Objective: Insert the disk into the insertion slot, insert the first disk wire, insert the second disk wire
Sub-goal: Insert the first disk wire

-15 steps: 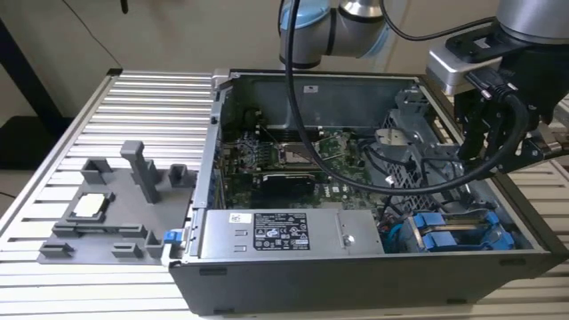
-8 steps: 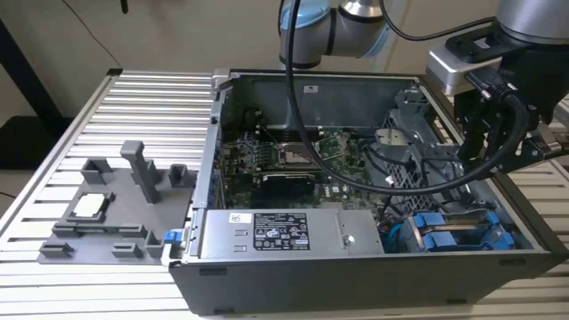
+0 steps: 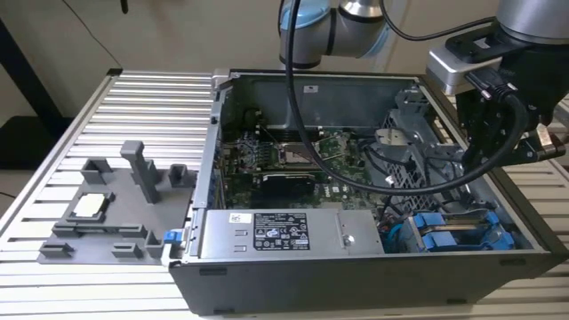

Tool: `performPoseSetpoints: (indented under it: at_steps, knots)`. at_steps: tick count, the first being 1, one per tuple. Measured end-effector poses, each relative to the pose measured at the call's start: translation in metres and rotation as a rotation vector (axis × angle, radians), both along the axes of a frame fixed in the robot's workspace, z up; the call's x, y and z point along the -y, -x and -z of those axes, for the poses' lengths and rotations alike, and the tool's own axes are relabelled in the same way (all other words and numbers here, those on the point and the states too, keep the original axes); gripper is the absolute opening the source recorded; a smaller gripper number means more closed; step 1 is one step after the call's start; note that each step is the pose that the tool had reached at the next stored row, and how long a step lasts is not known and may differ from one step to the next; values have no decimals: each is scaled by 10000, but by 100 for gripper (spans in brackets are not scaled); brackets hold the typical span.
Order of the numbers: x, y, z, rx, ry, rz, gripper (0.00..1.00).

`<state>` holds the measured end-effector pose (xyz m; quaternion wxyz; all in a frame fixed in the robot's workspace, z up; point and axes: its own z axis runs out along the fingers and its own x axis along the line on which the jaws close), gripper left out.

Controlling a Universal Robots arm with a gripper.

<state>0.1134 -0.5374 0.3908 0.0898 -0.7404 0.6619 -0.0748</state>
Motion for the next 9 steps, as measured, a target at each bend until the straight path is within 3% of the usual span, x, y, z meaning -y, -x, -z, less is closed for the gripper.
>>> performPoseSetpoints:
  at_steps: [6, 7, 9]
  knots:
    - [0, -2, 0, -4, -3, 0, 19]
    - [1, -11, 1, -39, 0, 1, 19]
    - [5, -54, 1, -240, 7, 1, 19]
